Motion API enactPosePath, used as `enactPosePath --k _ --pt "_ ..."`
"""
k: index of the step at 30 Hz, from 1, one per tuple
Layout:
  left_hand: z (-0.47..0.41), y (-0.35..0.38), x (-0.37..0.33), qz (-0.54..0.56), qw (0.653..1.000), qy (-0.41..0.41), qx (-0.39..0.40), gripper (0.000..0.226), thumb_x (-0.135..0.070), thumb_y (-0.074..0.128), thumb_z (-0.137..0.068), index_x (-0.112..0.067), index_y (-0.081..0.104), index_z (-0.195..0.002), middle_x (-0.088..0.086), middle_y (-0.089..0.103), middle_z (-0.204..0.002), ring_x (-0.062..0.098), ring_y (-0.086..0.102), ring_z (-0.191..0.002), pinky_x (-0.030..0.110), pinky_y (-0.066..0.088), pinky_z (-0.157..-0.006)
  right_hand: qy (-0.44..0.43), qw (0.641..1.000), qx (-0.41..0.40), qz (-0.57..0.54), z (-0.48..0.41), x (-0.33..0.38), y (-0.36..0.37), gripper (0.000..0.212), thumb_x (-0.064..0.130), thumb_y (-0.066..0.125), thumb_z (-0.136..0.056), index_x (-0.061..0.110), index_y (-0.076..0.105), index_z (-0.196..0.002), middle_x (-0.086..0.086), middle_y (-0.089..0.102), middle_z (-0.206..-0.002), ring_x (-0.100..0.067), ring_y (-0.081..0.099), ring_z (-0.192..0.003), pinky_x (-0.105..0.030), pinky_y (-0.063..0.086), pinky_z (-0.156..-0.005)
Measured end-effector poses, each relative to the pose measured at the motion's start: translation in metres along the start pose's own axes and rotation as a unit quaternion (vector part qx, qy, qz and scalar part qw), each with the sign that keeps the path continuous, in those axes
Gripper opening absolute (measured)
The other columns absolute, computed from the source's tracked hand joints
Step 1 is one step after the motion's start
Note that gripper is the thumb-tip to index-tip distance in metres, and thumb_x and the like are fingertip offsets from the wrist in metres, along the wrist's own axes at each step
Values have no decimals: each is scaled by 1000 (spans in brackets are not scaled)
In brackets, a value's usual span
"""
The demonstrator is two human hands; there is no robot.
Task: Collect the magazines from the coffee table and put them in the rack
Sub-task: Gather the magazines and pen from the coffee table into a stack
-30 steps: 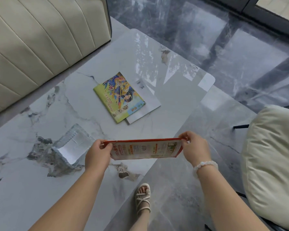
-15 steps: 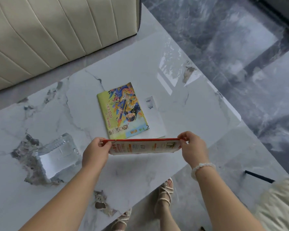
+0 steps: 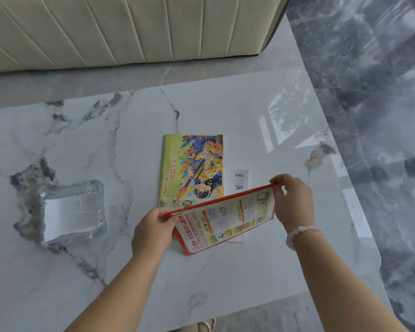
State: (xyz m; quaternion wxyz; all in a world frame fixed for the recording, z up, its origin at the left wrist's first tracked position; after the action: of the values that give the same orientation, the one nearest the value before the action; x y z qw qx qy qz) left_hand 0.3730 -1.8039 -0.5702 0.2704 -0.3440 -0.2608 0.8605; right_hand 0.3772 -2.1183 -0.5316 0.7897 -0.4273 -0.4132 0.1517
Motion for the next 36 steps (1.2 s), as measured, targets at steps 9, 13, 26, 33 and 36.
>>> enactPosePath --k 9,13,26,33,36 --pt "-56 21 28 -26 998 -61 -11 43 -38 74 -69 -19 45 -95 1 63 -94 21 64 -80 35 55 -63 -59 998 -11 -17 -40 46 76 25 8 44 -90 16 66 -98 -4 59 -108 -27 49 -104 -33 39 -82" --pt "-63 36 38 -49 995 -77 -27 53 -41 74 -68 -18 36 -97 4 62 -100 22 66 -82 39 59 -64 -61 998 6 -5 -50 44 102 22 8 47 -89 17 65 -98 -5 59 -110 -28 54 -102 -42 47 -87" --pt "-65 32 36 24 992 -98 -77 59 -21 72 -74 -17 32 -117 10 47 -118 24 62 -89 32 53 -65 -85 996 39 9 -57 44 109 21 10 46 -91 16 64 -100 -5 60 -109 -26 55 -103 -42 47 -90" --pt "-70 23 24 45 993 -62 89 26 -39 70 -72 -35 52 -90 -14 67 -84 9 68 -73 39 57 -74 -116 990 69 35 -58 62 89 21 11 47 -91 16 66 -99 -6 61 -106 -28 54 -102 -41 45 -87" --pt "-69 16 11 57 991 -38 112 24 -37 72 -73 -30 53 -87 -12 69 -84 8 68 -72 31 57 -66 -144 987 64 38 -63 79 84 19 12 50 -90 16 67 -99 -6 63 -106 -28 52 -102 -41 42 -88"
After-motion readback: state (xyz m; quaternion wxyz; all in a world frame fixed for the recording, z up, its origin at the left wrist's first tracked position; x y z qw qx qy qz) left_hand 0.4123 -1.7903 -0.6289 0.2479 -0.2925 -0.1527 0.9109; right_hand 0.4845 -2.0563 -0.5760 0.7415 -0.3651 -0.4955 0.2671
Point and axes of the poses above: each hand's wrist, its own z-axis away from the middle knuckle, its own y-axis out of the palm, x = y × z, the point moved 7 cm from there along -z, towards the middle knuckle
